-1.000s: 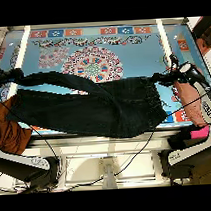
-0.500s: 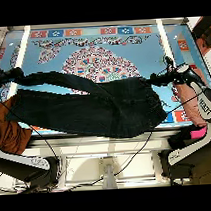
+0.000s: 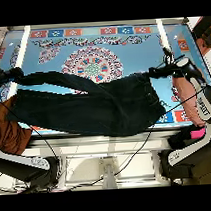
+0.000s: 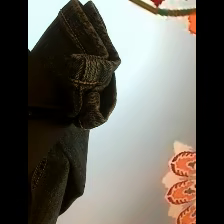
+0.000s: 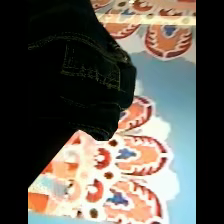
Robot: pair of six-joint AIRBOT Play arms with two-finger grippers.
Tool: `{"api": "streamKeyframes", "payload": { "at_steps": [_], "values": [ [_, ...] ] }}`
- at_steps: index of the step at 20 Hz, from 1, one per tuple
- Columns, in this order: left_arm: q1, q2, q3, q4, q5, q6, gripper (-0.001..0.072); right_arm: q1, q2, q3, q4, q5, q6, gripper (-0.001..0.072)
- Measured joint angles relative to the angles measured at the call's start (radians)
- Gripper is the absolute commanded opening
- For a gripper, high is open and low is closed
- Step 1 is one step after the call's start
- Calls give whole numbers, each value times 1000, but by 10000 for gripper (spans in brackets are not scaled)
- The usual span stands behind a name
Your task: Fold the clothes and pants, and hang the long-sleeved shirts on hangers.
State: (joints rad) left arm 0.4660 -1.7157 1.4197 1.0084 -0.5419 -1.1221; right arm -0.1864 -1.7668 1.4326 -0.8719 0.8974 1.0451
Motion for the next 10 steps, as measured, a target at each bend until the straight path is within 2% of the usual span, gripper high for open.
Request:
{"api": "streamKeyframes", "payload": {
  "at_steps": [5, 10],
  "values": [
    [0, 37, 0, 0, 30, 6, 31, 0, 0, 124, -62, -52, 70, 33],
    [-6, 122, 0, -2, 238, 80, 31, -4, 6, 168, -242, -84, 214, 33]
  ]
}}
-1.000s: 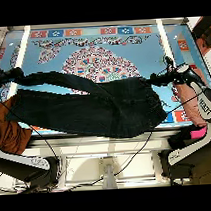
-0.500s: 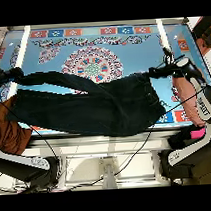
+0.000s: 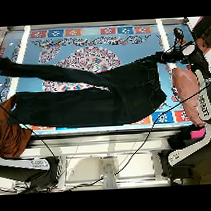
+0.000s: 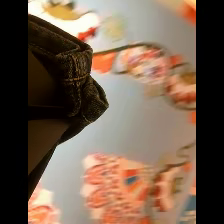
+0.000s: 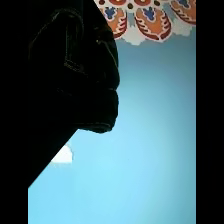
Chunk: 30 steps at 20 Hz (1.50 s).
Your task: Fold the clothes and pants, and hang the long-sleeved shirts on hangers.
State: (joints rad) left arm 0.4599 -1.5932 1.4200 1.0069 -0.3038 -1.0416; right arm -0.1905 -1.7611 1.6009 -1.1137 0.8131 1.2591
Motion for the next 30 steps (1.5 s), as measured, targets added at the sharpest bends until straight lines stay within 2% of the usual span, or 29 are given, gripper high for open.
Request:
{"api": "streamKeyframes", "payload": {
  "at_steps": [2, 5, 9, 14, 15, 16, 17, 21, 23, 25, 28, 30],
  "values": [
    [-1, 35, 0, 0, 69, 18, 30, -5, 3, 6, -42, -10, 37, 33],
    [-2, 64, 0, 14, 53, 29, 31, -16, 7, 9, -101, -23, 103, 33],
    [0, 34, -2, 122, -118, 47, 31, -39, 8, 10, -166, -36, 182, 33],
    [3, -65, -2, 181, -301, 54, 44, -49, 8, 11, -193, -37, 211, 33],
    [4, -81, -2, 190, -334, 54, 225, -50, 8, 11, -194, -37, 212, 33],
    [4, -92, -2, 203, -363, 54, 621, -51, 8, 11, -195, -37, 212, 33],
    [4, -99, -2, 224, -387, 54, 688, -51, 8, 11, -196, -37, 214, 33],
    [10, -95, -2, 329, -446, 41, 695, -51, 8, 11, -199, -37, 216, 33],
    [19, -80, -1, 356, -437, 0, 695, -51, 8, 11, -207, -30, 216, 33],
    [31, -70, 0, 377, -395, -79, 695, -51, 8, 11, -232, -13, 216, 33],
    [44, -67, 0, 386, -296, -271, 695, -51, 9, 11, -282, 35, 216, 33],
    [48, -82, 0, 384, -258, -360, 695, -51, 9, 9, -301, 53, 209, 33]
  ]
}}
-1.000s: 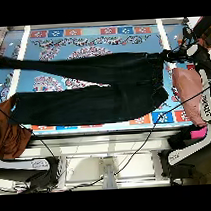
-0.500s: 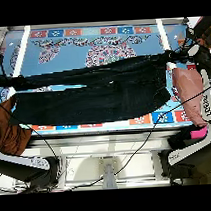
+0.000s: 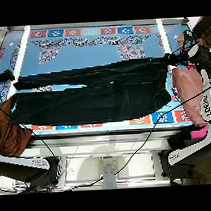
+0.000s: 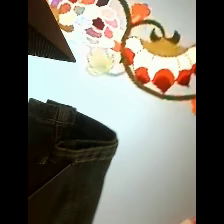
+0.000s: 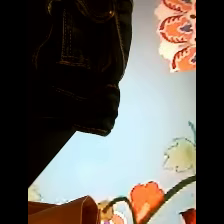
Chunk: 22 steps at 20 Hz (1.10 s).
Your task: Fold the clothes and pants, and hang the long-sleeved shirts on hangers.
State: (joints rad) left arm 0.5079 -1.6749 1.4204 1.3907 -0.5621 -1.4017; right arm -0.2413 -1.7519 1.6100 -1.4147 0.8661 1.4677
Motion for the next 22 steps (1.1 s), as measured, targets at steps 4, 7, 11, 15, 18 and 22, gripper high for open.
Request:
{"api": "streamKeyframes", "payload": {
  "at_steps": [4, 7, 11, 15, 18, 22],
  "values": [
    [3, -60, 0, -149, 35, -65, 697, 1, 0, 0, -17, 23, -15, 33],
    [4, -105, 1, -258, 39, -69, 697, 1, 0, 0, -21, 30, -28, 33],
    [1, -148, 1, -354, 40, -73, 694, 1, 0, 0, -22, 34, -40, 34],
    [-19, -165, 2, -387, 39, -14, 613, 1, 0, 0, -11, 43, -43, 33],
    [-47, -168, 14, -398, 58, 53, 258, 1, 0, 0, -5, 53, -45, 34],
    [-83, -160, 66, -404, 178, 93, 31, 1, 0, 0, 0, 66, -45, 34]
  ]
}}
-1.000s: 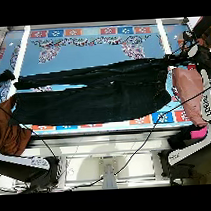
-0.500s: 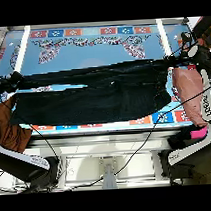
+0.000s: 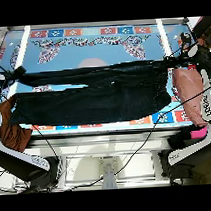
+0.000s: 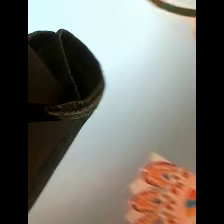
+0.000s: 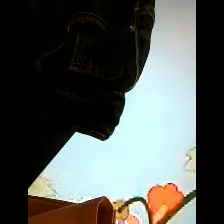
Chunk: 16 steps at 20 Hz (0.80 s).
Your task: Fold the clothes and pants, and hang the long-sleeved shirts on hangers.
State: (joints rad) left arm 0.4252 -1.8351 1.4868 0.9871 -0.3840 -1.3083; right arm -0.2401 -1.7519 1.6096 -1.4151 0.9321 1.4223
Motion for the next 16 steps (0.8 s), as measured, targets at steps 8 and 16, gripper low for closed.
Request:
{"api": "streamKeyframes", "payload": {
  "at_steps": [8, 16],
  "values": [
    [-19, 99, 49, 33, 170, 161, 532, 0, 0, 0, 7, 18, 0, 34],
    [-2, 117, 52, 39, 164, 214, 559, 0, 0, 0, 27, 20, 0, 34]
  ]
}}
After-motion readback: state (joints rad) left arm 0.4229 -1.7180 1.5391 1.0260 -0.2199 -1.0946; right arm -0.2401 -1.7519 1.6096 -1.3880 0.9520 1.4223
